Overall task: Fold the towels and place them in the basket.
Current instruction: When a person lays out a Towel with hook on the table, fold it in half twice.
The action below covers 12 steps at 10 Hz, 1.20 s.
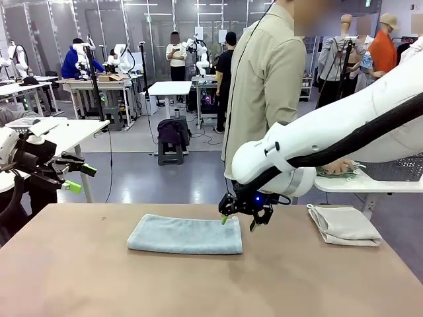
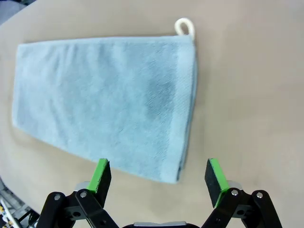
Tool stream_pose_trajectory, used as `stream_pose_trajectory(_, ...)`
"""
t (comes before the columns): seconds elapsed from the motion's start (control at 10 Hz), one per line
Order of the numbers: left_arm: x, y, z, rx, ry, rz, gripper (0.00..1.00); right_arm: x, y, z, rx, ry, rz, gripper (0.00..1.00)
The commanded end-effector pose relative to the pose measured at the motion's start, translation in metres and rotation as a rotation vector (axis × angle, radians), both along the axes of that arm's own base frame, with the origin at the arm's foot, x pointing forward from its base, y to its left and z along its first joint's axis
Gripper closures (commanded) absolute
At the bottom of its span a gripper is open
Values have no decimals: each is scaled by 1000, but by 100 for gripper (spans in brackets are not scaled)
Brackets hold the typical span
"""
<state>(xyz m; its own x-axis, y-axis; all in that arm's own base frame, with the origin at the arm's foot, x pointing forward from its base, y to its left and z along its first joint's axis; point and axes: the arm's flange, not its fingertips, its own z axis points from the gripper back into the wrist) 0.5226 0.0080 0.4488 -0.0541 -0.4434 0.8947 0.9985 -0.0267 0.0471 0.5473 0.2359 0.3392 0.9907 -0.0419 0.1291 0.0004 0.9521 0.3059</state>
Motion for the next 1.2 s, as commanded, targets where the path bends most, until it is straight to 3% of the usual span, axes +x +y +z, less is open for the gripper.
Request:
stream_pose_trajectory(0.0,-5,0,0,4,-10,-1,0,11,11,-6,-80,-18,-52,0)
stream_pose_trajectory(0.8,-5,0,0,4,-10,-1,0,15,33,-42,-125,-87,-128,0)
stream_pose_trajectory(0.9,-5,0,0,4,-10,-1,0,16,35,-43,-127,-102,-127,17)
stream_pose_trajectory(1.0,-5,0,0,4,-10,-1,0,17,37,-44,-137,-108,-138,20)
stream_pose_trajectory(1.1,-5,0,0,4,-10,-1,0,18,39,-45,-142,-110,-144,37)
